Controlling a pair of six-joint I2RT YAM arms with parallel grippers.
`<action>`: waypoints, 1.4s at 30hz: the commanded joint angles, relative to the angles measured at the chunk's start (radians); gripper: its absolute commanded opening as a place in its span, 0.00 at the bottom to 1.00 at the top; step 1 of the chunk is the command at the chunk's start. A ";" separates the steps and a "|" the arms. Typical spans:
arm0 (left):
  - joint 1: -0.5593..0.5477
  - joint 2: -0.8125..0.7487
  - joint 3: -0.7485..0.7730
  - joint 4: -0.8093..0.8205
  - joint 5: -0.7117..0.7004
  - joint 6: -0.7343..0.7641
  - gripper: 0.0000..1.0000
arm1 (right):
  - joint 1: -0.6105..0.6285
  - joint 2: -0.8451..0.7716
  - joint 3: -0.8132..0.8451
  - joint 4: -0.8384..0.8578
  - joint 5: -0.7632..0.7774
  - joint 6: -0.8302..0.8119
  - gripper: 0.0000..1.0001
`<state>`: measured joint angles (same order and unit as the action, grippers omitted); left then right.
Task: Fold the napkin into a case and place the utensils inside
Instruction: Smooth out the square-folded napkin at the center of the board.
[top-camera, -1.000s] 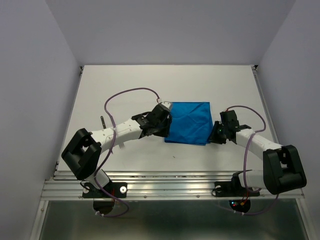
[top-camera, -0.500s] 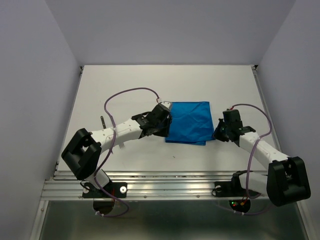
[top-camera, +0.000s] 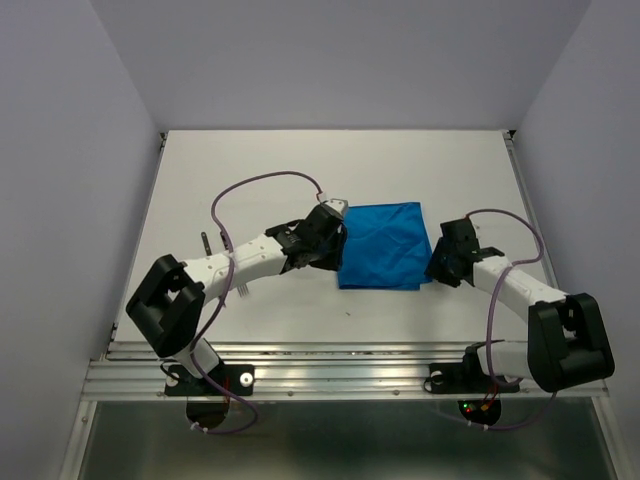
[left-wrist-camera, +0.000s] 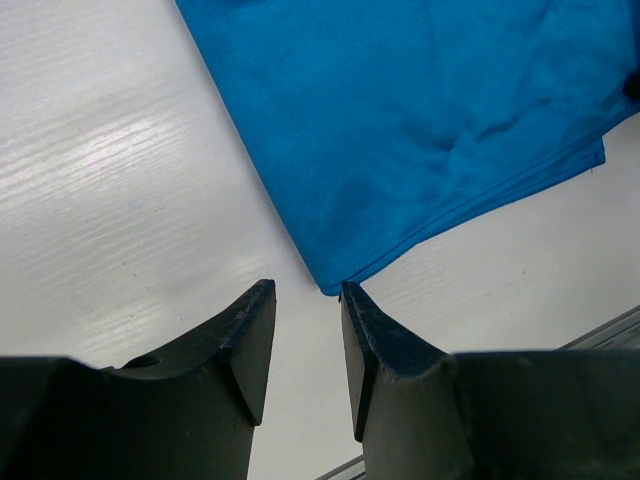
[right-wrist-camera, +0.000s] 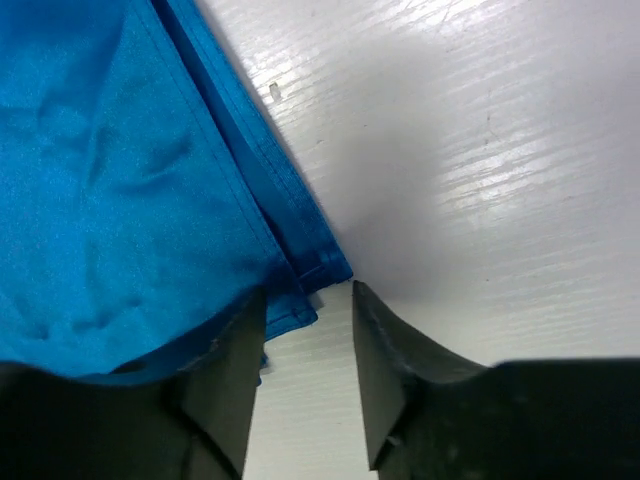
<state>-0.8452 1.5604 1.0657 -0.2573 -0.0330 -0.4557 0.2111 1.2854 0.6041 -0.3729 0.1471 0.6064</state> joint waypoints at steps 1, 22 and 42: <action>-0.006 0.006 0.034 0.013 0.007 0.017 0.43 | 0.010 -0.018 0.043 -0.006 0.048 0.003 0.48; -0.005 0.038 -0.010 0.041 -0.027 -0.012 0.46 | 0.010 0.082 0.023 0.095 -0.053 -0.036 0.22; 0.097 0.090 -0.177 0.299 0.153 -0.121 0.73 | 0.010 -0.018 -0.027 0.071 -0.098 -0.014 0.50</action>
<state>-0.7444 1.6524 0.9092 -0.0563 0.0616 -0.5484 0.2115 1.2907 0.5888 -0.3096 0.0689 0.5804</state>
